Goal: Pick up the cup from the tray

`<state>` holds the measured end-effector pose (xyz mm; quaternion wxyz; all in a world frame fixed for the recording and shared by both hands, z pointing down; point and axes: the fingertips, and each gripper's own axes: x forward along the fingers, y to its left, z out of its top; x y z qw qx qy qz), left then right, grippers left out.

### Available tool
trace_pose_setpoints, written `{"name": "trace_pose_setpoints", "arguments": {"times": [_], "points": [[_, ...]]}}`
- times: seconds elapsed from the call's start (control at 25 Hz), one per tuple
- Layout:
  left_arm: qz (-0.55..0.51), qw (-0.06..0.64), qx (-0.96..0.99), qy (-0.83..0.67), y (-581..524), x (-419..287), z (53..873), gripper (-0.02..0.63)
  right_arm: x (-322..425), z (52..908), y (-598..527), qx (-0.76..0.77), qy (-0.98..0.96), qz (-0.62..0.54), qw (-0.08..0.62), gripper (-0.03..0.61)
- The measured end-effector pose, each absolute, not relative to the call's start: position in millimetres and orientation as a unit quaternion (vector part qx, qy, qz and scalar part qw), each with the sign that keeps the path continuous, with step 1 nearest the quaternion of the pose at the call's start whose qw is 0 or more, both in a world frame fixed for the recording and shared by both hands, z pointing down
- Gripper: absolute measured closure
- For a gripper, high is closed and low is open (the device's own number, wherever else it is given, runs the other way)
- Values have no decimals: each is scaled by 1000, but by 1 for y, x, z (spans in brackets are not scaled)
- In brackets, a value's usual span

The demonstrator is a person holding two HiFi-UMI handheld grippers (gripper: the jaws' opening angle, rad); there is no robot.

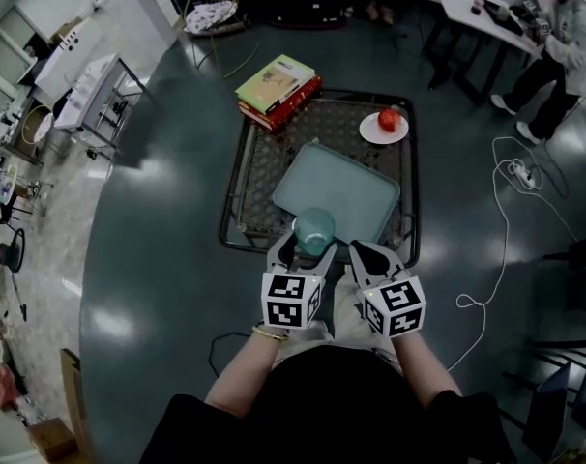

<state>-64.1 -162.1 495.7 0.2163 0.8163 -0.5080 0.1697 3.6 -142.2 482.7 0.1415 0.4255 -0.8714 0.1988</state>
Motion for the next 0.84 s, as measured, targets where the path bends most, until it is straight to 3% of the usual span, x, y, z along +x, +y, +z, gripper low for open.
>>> {"name": "trace_pose_setpoints", "arguments": {"times": [0.84], "points": [[171,214,814,-512,-153,-73,498,282,-3,484,-129,419,-874,191,156,574]]}}
